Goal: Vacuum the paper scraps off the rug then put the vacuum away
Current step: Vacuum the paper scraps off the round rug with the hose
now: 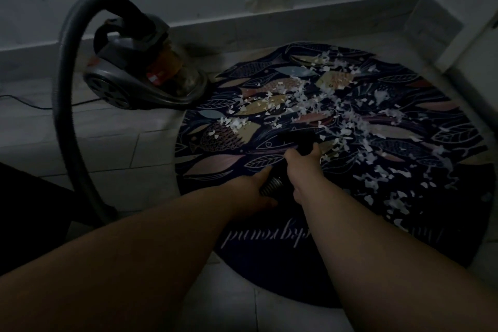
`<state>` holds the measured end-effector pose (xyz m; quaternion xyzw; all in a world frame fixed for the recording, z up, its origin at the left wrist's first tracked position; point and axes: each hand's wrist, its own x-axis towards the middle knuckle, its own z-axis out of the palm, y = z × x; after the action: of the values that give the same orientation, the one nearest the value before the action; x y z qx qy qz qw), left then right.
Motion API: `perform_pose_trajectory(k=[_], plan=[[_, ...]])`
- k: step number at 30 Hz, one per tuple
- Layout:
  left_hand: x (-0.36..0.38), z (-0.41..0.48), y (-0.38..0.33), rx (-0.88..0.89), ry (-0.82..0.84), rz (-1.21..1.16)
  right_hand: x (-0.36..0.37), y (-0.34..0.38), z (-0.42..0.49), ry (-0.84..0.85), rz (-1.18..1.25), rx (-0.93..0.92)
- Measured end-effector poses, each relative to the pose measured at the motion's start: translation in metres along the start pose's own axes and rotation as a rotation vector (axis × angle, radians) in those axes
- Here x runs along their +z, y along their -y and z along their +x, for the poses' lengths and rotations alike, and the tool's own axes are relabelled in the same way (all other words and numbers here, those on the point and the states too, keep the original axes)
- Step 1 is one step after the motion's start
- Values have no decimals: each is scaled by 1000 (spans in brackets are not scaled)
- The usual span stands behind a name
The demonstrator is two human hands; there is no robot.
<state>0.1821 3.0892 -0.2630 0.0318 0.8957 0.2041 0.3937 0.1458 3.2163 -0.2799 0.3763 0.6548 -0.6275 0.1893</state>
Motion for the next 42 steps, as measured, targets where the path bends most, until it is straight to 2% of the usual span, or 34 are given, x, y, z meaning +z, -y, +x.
perform_pose_trajectory(k=[4, 10, 17, 30, 42], plan=[[-9, 28, 4, 149, -24, 17, 1, 4, 27, -80, 63, -41], [-8, 54, 18, 326, -7, -120, 5, 3, 56, -79, 24, -55], [-6, 67, 37, 407, 92, -270, 20, -7, 72, -123, -14, -94], [-18, 55, 80, 442, 101, -428, 59, 0, 53, -116, -59, -90], [-23, 30, 110, 402, 14, -398, 92, 1, 35, -8, -101, -48]])
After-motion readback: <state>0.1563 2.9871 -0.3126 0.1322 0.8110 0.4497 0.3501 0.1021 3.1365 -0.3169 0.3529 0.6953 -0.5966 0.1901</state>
